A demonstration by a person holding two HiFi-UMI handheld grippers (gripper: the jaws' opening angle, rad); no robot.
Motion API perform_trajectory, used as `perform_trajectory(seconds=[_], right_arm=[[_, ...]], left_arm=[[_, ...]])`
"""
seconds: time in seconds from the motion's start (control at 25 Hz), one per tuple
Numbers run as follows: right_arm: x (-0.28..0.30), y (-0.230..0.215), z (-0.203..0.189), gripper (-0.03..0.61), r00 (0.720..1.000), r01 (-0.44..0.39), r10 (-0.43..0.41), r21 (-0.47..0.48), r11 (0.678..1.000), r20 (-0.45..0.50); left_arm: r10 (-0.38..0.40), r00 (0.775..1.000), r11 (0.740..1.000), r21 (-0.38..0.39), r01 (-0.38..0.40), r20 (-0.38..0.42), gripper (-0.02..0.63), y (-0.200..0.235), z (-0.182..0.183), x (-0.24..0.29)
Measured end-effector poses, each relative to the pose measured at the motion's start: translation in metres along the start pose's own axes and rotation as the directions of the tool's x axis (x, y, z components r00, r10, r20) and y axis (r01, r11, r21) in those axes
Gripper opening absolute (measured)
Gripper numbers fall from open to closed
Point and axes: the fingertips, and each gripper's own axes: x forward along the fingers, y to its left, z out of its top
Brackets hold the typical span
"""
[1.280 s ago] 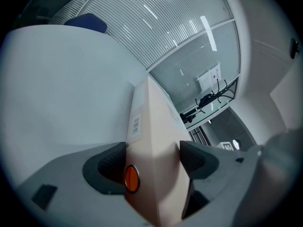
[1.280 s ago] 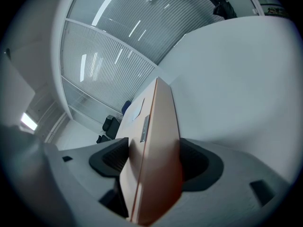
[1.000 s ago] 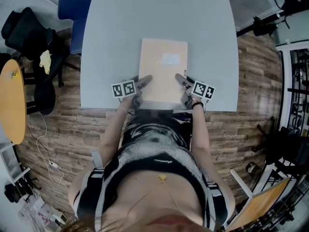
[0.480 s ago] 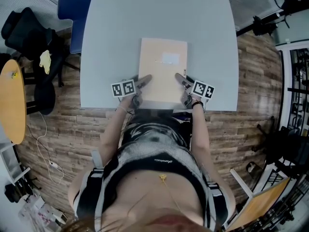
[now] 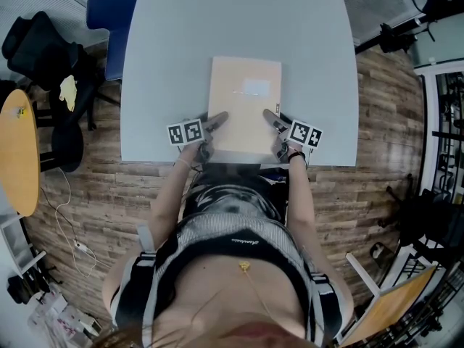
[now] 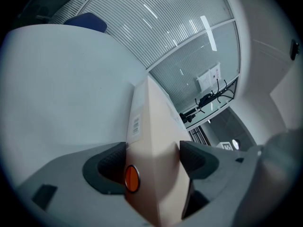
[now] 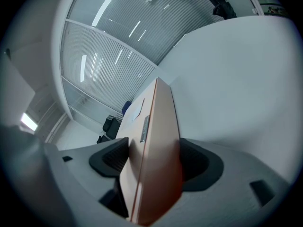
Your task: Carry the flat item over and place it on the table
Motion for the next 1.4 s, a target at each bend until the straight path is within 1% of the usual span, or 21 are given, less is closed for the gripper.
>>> perform_trajectory(seconds=[0.12, 0.2, 0.32, 0.4, 0.52, 0.6, 0.68, 0.8, 0.92, 1.04, 1.16, 1.32, 1.4], right_arm=[[0.001, 0.003, -0.001, 0.336, 1.000, -0.012, 0.012, -0.001, 1.000, 0.001], [0.000, 0.003, 0.001, 0.337, 1.000, -0.011, 0.011, -0.024, 1.000, -0.006], [-0.005, 0.002, 0.006, 0.350, 0.999, 0.040, -0.042, -0.132, 0.990, -0.015], [-0.010, 0.005, 0.012, 0.348, 0.998, 0.062, -0.066, -0.202, 0.977, -0.015], [-0.022, 0.013, 0.024, 0.347, 0.995, 0.101, -0.102, -0.284, 0.953, 0.009], [-0.026, 0.017, 0.029, 0.340, 0.991, 0.129, -0.130, -0.343, 0.930, 0.022], [-0.027, 0.022, 0.031, 0.339, 0.990, 0.139, -0.140, -0.388, 0.911, 0.026], [-0.030, 0.031, 0.033, 0.337, 0.989, 0.146, -0.148, -0.438, 0.887, 0.029], [-0.035, 0.040, 0.037, 0.336, 0.988, 0.147, -0.148, -0.468, 0.872, 0.034], [-0.039, 0.047, 0.042, 0.333, 0.990, 0.143, -0.135, -0.470, 0.871, 0.049], [-0.043, 0.049, 0.043, 0.330, 0.989, 0.149, -0.142, -0.480, 0.864, 0.050], [-0.045, 0.048, 0.040, 0.327, 0.988, 0.146, -0.148, -0.483, 0.864, 0.035], [-0.046, 0.048, 0.038, 0.324, 0.987, 0.151, -0.158, -0.493, 0.857, 0.029]], left_arm=[[-0.028, 1.000, 1.000, -0.012, 0.028, -0.001, 0.353, -0.001, 0.001, -0.002], [-0.048, 0.999, 0.999, -0.004, 0.048, -0.007, 0.354, -0.005, 0.002, -0.002], [-0.028, 1.000, 0.997, 0.076, 0.028, -0.001, 0.354, -0.007, 0.008, -0.004], [-0.008, 0.999, 0.993, 0.116, 0.005, 0.031, 0.354, -0.007, 0.019, -0.009], [-0.005, 0.997, 0.986, 0.169, -0.008, 0.078, 0.354, -0.016, 0.037, -0.018], [0.006, 0.996, 0.974, 0.225, -0.026, 0.087, 0.353, -0.022, 0.046, -0.023], [0.022, 0.996, 0.960, 0.276, -0.045, 0.087, 0.353, -0.027, 0.050, -0.026], [0.018, 0.996, 0.948, 0.317, -0.043, 0.082, 0.353, -0.037, 0.053, -0.030], [0.012, 0.996, 0.946, 0.322, -0.039, 0.086, 0.353, -0.043, 0.054, -0.032], [0.009, 0.995, 0.953, 0.302, -0.038, 0.098, 0.353, -0.046, 0.056, -0.033], [0.014, 0.995, 0.951, 0.307, -0.043, 0.098, 0.353, -0.046, 0.056, -0.035], [0.005, 0.995, 0.952, 0.304, -0.035, 0.098, 0.353, -0.050, 0.058, -0.037], [-0.001, 0.995, 0.951, 0.308, -0.029, 0.097, 0.353, -0.053, 0.059, -0.037]])
